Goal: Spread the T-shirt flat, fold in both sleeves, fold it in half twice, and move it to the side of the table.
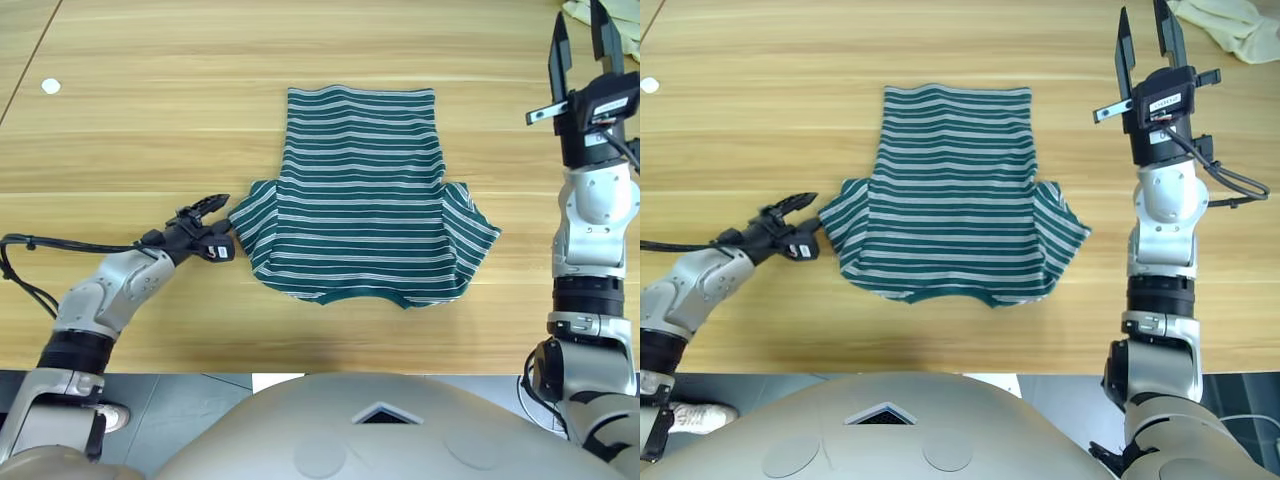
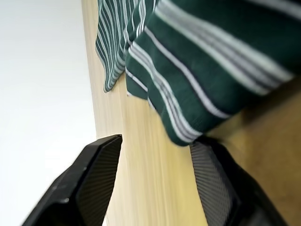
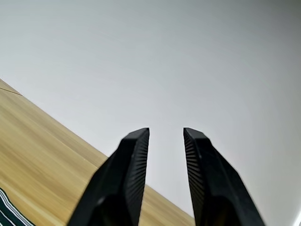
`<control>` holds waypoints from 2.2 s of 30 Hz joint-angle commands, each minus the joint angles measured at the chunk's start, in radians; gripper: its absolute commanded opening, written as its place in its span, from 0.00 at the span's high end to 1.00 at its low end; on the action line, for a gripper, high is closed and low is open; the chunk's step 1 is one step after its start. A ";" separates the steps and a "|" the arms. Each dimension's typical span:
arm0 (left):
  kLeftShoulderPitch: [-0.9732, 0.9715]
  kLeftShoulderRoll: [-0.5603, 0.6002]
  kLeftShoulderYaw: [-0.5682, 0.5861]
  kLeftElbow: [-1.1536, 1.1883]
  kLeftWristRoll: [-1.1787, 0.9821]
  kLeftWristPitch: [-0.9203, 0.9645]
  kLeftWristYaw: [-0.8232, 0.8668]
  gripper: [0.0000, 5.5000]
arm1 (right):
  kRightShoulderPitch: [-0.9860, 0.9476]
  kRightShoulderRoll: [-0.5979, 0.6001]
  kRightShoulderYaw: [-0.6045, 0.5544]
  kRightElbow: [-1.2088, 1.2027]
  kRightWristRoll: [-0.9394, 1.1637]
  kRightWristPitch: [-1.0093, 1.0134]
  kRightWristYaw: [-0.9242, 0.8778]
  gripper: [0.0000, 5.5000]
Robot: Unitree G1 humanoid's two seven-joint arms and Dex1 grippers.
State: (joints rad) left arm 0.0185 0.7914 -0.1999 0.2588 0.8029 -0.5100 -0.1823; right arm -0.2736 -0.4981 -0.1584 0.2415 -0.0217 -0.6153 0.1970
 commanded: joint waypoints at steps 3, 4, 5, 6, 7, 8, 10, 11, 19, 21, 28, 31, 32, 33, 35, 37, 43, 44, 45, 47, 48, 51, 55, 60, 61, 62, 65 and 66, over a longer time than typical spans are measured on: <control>0.027 0.018 -0.082 0.047 0.025 0.012 -0.025 0.52 | 0.017 -0.016 -0.022 0.004 -0.010 0.001 0.000 0.76; 0.032 0.020 -0.090 0.040 0.015 0.004 -0.033 0.55 | 0.017 -0.016 -0.024 0.004 -0.011 0.001 0.000 0.76; 0.038 0.021 -0.096 0.030 0.004 -0.003 -0.040 0.58 | 0.017 -0.017 -0.026 0.005 -0.011 0.002 0.001 0.76; 0.043 0.024 -0.099 0.017 -0.009 -0.007 -0.046 0.60 | 0.017 -0.017 -0.028 0.005 -0.010 0.002 0.001 0.76; 0.046 0.027 -0.104 0.005 -0.019 -0.011 -0.050 0.65 | 0.016 -0.018 -0.030 0.008 -0.011 0.002 0.001 0.76; 0.051 0.030 -0.111 -0.003 -0.028 -0.012 -0.058 0.68 | 0.016 -0.018 -0.032 0.011 -0.011 0.002 0.001 0.76; 0.059 0.036 -0.124 -0.008 -0.037 -0.008 -0.074 0.72 | 0.016 -0.018 -0.035 0.015 -0.011 0.002 0.002 0.76; 0.062 0.039 -0.130 -0.007 -0.037 -0.004 -0.081 0.75 | 0.016 -0.018 -0.036 0.018 -0.011 0.001 0.003 0.76; 0.014 0.047 -0.148 0.039 -0.013 0.018 -0.046 0.95 | 0.028 -0.017 -0.045 0.014 -0.009 0.001 0.002 0.76; 0.006 0.045 -0.155 0.058 -0.008 0.019 -0.033 0.99 | 0.033 -0.015 -0.046 0.012 -0.009 -0.001 0.001 0.76; 0.000 0.029 -0.172 0.059 -0.017 -0.002 -0.012 1.00 | 0.036 -0.009 -0.042 0.016 -0.011 -0.001 0.000 0.76; 0.014 0.001 -0.180 0.037 -0.044 -0.035 0.013 1.00 | 0.043 -0.002 -0.040 0.018 -0.014 -0.005 -0.005 0.76; 0.015 -0.004 -0.179 0.024 -0.055 -0.044 0.017 1.00 | 0.046 0.000 -0.039 0.019 -0.015 -0.006 -0.006 0.76; 0.013 -0.008 -0.174 0.011 -0.054 -0.043 0.026 1.00 | 0.048 0.002 -0.037 0.022 -0.016 -0.006 -0.006 0.76; 0.004 -0.008 -0.164 -0.003 -0.048 -0.045 0.050 1.00 | 0.052 0.003 -0.035 0.028 -0.017 -0.006 -0.005 0.76; -0.007 -0.007 -0.152 -0.018 -0.037 -0.048 0.079 1.00 | 0.054 0.005 -0.033 0.029 -0.019 -0.005 -0.006 0.76; -0.047 -0.035 -0.132 -0.066 0.005 -0.048 0.180 1.00 | 0.049 0.011 -0.022 0.049 -0.026 -0.008 -0.005 0.76; -0.050 -0.038 -0.129 -0.069 0.011 -0.046 0.194 1.00 | 0.049 0.012 -0.020 0.053 -0.028 -0.009 -0.004 0.76; -0.054 -0.041 -0.124 -0.074 0.016 -0.048 0.206 1.00 | 0.050 0.013 -0.017 0.056 -0.030 -0.010 -0.004 0.76; -0.057 -0.049 -0.121 -0.087 0.018 -0.056 0.222 1.00 | 0.050 0.015 -0.013 0.059 -0.033 -0.011 -0.004 0.76; -0.060 -0.055 -0.127 -0.092 0.016 -0.066 0.222 1.00 | 0.050 0.016 -0.011 0.060 -0.034 -0.011 -0.003 0.76; -0.080 -0.094 -0.157 -0.080 0.024 -0.092 0.241 1.00 | 0.045 0.021 -0.002 0.066 -0.035 -0.013 0.000 0.76; -0.115 -0.129 -0.162 -0.061 0.033 -0.110 0.271 1.00 | 0.052 0.031 0.016 0.081 -0.046 -0.021 -0.003 0.76; -0.117 -0.161 -0.196 -0.039 0.034 -0.135 0.277 1.00 | 0.053 0.038 0.026 0.098 -0.049 -0.028 -0.004 0.76; -0.120 -0.162 -0.195 -0.038 0.032 -0.136 0.279 1.00 | 0.053 0.040 0.027 0.100 -0.051 -0.028 -0.004 0.76; -0.121 -0.164 -0.195 -0.034 0.033 -0.137 0.280 1.00 | 0.051 0.041 0.029 0.102 -0.052 -0.028 -0.004 0.76; -0.129 -0.179 -0.217 -0.009 0.044 -0.152 0.276 1.00 | 0.048 0.045 0.033 0.107 -0.053 -0.031 -0.005 0.76; -0.130 -0.186 -0.227 0.000 0.045 -0.160 0.273 1.00 | 0.048 0.046 0.035 0.108 -0.053 -0.031 -0.006 0.76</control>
State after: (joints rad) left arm -0.0941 0.6171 -0.3995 0.2378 0.8369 -0.6538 0.0938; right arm -0.2235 -0.4531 -0.1280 0.3430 -0.0640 -0.6400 0.1941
